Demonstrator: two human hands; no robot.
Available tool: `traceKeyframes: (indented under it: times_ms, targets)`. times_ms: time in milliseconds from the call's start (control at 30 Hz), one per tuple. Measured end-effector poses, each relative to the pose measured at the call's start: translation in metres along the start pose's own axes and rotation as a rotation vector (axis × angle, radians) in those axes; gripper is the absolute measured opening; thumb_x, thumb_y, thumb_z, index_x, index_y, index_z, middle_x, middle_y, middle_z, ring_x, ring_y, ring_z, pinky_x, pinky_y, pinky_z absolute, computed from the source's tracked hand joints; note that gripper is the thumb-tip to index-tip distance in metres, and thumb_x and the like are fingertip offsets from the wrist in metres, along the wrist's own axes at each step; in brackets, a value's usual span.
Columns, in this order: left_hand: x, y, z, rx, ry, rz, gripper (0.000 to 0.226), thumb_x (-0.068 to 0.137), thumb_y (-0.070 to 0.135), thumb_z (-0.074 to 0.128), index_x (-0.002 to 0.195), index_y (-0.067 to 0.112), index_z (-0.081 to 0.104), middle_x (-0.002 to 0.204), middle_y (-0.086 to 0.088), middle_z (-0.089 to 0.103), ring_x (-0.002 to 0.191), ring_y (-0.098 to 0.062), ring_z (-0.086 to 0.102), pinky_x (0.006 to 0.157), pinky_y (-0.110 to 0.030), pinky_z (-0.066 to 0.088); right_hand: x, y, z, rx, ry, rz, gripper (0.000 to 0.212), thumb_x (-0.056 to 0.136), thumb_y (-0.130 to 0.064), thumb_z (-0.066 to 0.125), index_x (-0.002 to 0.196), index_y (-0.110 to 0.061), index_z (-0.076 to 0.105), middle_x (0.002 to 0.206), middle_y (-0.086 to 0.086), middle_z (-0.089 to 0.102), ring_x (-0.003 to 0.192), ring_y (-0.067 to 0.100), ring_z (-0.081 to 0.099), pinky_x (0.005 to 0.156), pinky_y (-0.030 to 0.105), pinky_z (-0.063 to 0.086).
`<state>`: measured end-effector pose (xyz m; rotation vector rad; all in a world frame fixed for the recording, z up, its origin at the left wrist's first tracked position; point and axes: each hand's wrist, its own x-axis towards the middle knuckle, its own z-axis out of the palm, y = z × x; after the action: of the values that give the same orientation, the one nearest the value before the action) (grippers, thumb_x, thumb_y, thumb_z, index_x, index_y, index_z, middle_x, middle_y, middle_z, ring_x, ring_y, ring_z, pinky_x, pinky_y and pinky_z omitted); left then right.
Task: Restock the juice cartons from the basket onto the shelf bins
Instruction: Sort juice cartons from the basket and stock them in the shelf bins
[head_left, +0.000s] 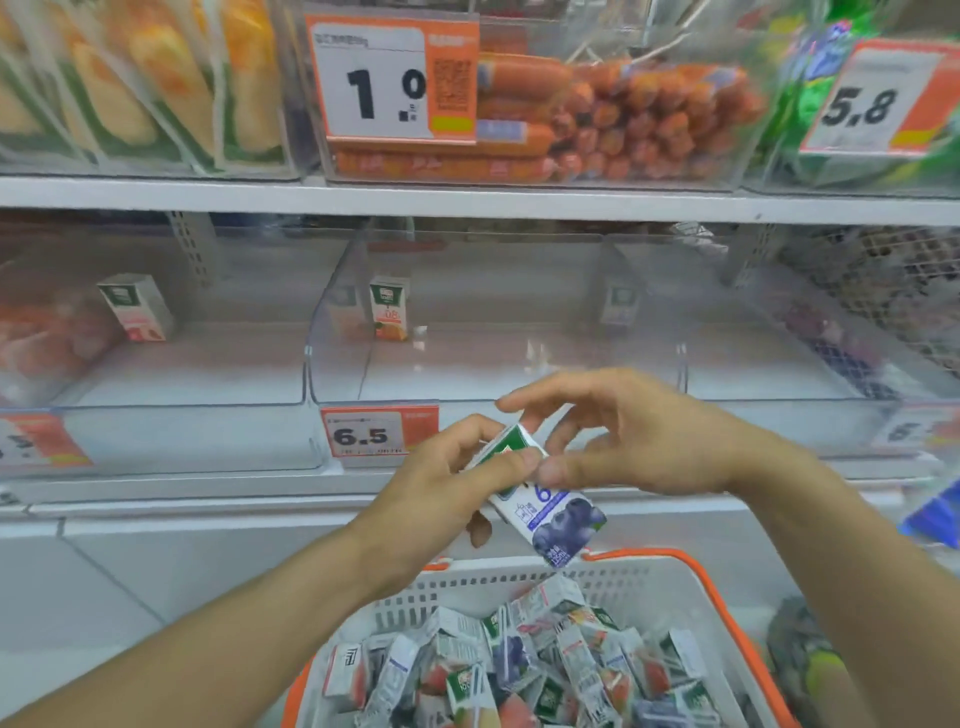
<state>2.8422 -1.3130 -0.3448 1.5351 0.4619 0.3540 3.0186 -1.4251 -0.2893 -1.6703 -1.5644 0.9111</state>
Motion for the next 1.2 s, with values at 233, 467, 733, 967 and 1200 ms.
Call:
traceKeyframes:
  times_ms: [233, 467, 733, 967, 1200]
  targets:
    - [0.024, 0.017, 0.068, 0.092, 0.121, 0.154, 0.030, 0.080, 0.033, 0.075, 0.105, 0.018, 0.065, 0.092, 0.000, 0.066, 0.064, -0.010, 0.060, 0.055, -0.019, 0.043, -0.061, 0.020, -0.032, -0.094, 0.289, -0.018, 0.039, 0.077, -0.013, 0.083, 0.109, -0.030, 0.070, 0.085, -0.007, 0.064, 0.079, 0.012, 0.067, 0.054, 0.032, 0.055]
    - [0.064, 0.021, 0.103, 0.473, 0.342, 0.450, 0.048, 0.080, 0.058, 0.069, 0.113, 0.027, 0.053, 0.109, 0.007, 0.060, 0.097, -0.007, 0.059, 0.082, -0.020, 0.047, -0.101, 0.046, -0.083, 0.157, 0.523, -0.142, 0.053, 0.075, -0.013, 0.072, 0.127, -0.017, 0.062, 0.103, 0.003, 0.066, 0.078, 0.017, 0.062, 0.061, 0.024, 0.051]
    - [0.101, -0.023, 0.081, 1.064, 0.383, 0.675, 0.041, 0.077, 0.037, 0.081, 0.112, 0.023, 0.063, 0.094, 0.011, 0.067, 0.074, -0.010, 0.061, 0.075, -0.031, 0.045, -0.055, 0.091, -0.152, 0.224, 0.842, -0.134, 0.043, 0.079, 0.010, 0.073, 0.115, -0.012, 0.060, 0.103, 0.011, 0.066, 0.076, 0.015, 0.069, 0.068, 0.031, 0.059]
    - [0.111, -0.045, 0.073, 1.147, 0.500, 0.930, 0.022, 0.082, 0.023, 0.075, 0.102, 0.013, 0.072, 0.090, 0.003, 0.071, 0.073, -0.017, 0.063, 0.067, -0.033, 0.045, 0.043, 0.136, -0.176, -0.089, 0.706, 0.142, 0.043, 0.071, 0.005, 0.082, 0.103, -0.017, 0.065, 0.093, 0.003, 0.065, 0.077, 0.018, 0.067, 0.075, 0.035, 0.060]
    - [0.114, -0.047, 0.076, 1.097, 0.528, 0.945, 0.020, 0.079, 0.022, 0.077, 0.097, 0.014, 0.074, 0.089, 0.006, 0.073, 0.078, -0.012, 0.060, 0.069, -0.032, 0.045, 0.105, 0.176, -0.184, -0.091, 0.760, 0.369, 0.038, 0.068, -0.004, 0.085, 0.093, -0.027, 0.067, 0.099, -0.001, 0.065, 0.086, 0.018, 0.066, 0.074, 0.021, 0.049]
